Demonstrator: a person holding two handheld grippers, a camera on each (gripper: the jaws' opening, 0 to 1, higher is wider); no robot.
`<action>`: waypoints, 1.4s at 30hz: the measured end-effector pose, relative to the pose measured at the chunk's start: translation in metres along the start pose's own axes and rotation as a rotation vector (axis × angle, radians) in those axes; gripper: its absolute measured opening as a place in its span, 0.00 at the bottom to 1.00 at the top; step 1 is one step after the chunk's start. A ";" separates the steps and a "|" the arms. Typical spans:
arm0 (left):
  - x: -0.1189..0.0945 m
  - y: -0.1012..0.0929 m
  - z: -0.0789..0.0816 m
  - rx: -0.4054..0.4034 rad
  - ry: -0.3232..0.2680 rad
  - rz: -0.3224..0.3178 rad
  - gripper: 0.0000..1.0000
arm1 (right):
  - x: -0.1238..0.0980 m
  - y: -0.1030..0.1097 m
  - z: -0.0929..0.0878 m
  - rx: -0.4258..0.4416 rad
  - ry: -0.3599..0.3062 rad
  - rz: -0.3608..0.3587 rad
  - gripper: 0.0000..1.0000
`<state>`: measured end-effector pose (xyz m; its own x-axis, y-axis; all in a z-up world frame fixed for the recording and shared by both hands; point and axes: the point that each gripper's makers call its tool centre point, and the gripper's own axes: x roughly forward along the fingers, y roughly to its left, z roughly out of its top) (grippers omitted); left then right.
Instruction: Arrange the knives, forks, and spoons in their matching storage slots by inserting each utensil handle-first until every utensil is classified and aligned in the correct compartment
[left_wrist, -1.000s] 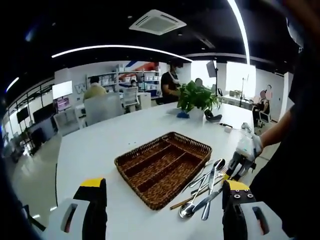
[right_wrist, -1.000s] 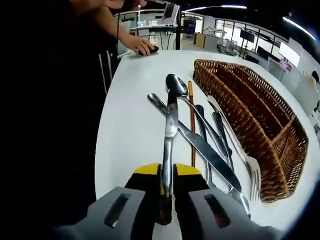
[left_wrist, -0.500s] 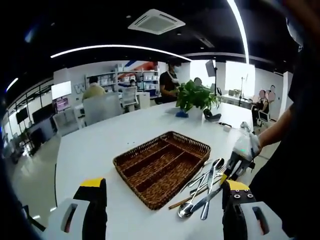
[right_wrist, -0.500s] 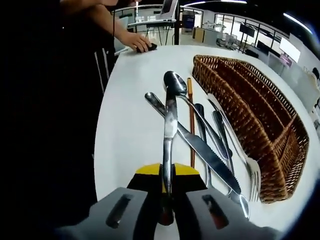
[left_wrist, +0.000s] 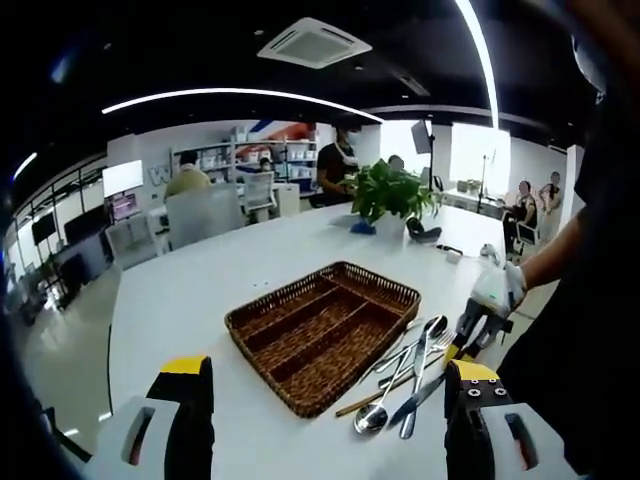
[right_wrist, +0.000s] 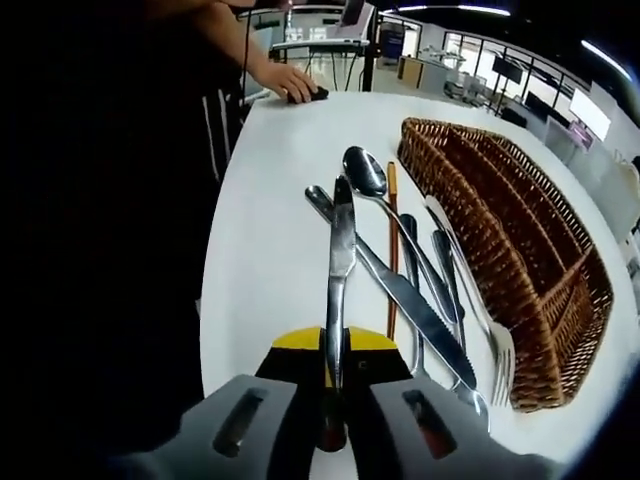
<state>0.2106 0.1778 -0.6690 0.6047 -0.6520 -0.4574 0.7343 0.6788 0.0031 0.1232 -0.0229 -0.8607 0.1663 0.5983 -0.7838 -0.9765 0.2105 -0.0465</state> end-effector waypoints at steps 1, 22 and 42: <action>0.000 0.000 0.000 0.001 0.000 -0.001 1.00 | -0.002 -0.002 0.002 -0.005 -0.004 -0.005 0.02; 0.001 0.008 0.002 0.005 0.008 0.009 1.00 | -0.051 -0.041 0.040 -0.050 -0.002 0.002 0.02; -0.004 0.011 -0.008 -0.016 0.004 0.022 1.00 | -0.092 -0.081 0.082 -0.141 0.006 -0.019 0.02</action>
<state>0.2136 0.1907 -0.6736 0.6194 -0.6357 -0.4608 0.7159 0.6982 -0.0008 0.1984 -0.0319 -0.7340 0.1841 0.5909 -0.7854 -0.9829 0.1105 -0.1473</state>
